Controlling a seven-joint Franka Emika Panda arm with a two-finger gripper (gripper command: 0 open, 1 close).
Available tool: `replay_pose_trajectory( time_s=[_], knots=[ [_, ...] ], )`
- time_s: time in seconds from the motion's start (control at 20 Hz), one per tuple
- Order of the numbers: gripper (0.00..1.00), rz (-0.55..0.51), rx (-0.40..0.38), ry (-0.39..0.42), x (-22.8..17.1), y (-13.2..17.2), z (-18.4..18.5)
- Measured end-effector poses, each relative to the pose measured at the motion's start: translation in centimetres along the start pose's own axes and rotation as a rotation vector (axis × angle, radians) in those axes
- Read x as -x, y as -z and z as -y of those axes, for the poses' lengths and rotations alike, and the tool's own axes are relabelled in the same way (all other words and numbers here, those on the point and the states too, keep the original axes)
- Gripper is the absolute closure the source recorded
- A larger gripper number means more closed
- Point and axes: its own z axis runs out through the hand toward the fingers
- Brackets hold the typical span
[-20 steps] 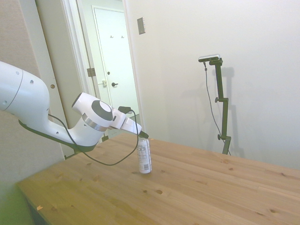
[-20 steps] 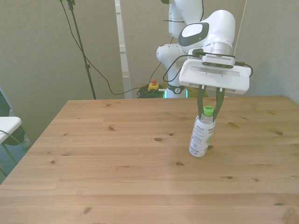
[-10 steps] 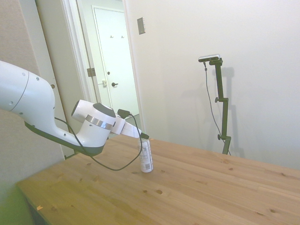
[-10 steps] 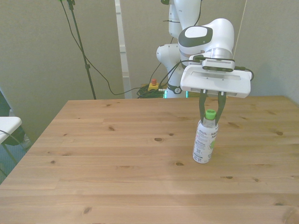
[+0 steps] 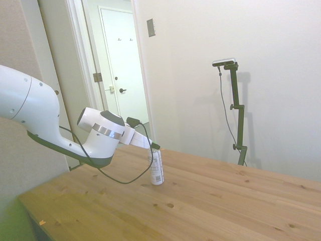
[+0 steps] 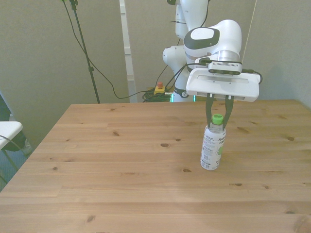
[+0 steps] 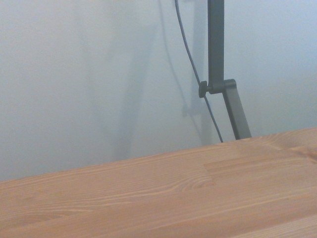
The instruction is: Stand the water bottle
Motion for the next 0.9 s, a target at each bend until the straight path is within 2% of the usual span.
replay_pose_trajectory(
  time_s=[0.45, 0.65, 0.9],
  knots=[
    [0.00, 0.001, -0.017, -0.044, -1.7, 0.8, 0.2],
    [0.00, 0.033, -0.041, -0.050, -2.0, 3.0, 2.3],
    [0.00, 0.096, -0.040, -0.034, -2.7, 7.3, 3.9]
  ],
)
